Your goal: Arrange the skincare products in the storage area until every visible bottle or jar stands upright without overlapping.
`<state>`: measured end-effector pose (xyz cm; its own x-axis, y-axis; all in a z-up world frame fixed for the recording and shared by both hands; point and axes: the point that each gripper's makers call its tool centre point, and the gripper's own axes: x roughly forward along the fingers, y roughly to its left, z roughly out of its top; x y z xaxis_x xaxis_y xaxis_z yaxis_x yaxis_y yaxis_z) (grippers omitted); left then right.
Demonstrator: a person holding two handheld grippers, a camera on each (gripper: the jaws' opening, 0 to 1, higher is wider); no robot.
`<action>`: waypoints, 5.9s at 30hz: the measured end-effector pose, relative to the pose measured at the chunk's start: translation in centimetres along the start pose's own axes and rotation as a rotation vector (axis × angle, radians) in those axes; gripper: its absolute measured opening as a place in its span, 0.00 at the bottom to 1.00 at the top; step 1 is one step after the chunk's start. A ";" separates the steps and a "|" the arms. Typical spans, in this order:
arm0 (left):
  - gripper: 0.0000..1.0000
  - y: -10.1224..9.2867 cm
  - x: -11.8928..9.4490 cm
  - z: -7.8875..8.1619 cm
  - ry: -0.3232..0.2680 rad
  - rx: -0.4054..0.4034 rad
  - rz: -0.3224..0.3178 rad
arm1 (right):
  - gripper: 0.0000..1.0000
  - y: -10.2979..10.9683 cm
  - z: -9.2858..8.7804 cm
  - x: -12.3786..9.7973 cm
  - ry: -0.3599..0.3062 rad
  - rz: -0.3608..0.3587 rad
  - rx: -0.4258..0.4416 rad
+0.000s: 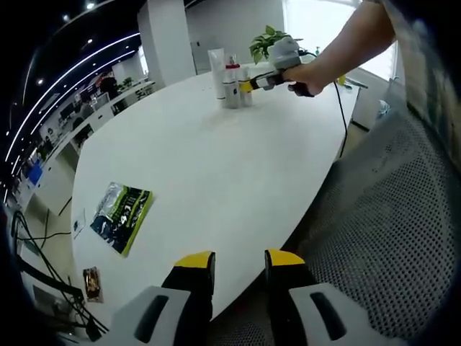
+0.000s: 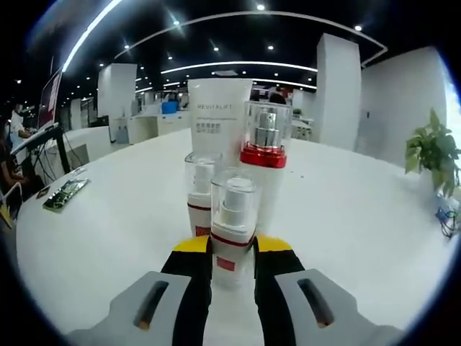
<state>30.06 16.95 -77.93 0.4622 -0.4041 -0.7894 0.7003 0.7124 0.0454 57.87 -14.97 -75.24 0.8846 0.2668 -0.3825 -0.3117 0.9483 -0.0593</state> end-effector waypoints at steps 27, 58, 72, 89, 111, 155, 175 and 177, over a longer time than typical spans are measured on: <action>0.28 0.0 0.1 -0.2 0.011 0.004 0.002 | 0.20 -0.2 -0.2 0.5 0.013 0.017 -0.007; 0.28 0.1 0.1 -0.3 0.017 0.007 0.006 | 0.19 0.0 -1.5 0.6 0.093 0.028 -0.002; 0.28 0.2 0.1 -0.3 0.016 0.009 0.009 | 0.30 -0.1 -1.9 0.6 0.122 0.015 0.005; 0.28 0.1 0.1 -0.3 0.014 0.013 0.004 | 0.23 -0.2 -2.7 -0.1 0.149 0.012 0.041; 0.28 0.1 0.1 -0.5 0.026 0.019 0.005 | 0.17 -1.6 -1.7 0.5 0.143 -0.081 0.125; 0.27 0.1 0.0 -0.7 0.036 0.063 0.025 | 0.68 19.8 -1.7 -3.9 0.261 0.299 0.457; 0.22 0.5 -0.3 -0.1 0.009 0.063 0.055 | 0.81 33.5 1.8 1.4 0.414 0.505 0.257; 0.22 0.7 -0.4 0.0 0.005 0.062 0.064 | 0.82 34.9 1.6 1.7 0.440 0.527 0.216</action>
<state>30.36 17.64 -77.58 0.5049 -0.3559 -0.7864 0.7015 0.7001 0.1335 49.04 18.87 -76.47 0.3994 0.6473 -0.6492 -0.5428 0.7376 0.4016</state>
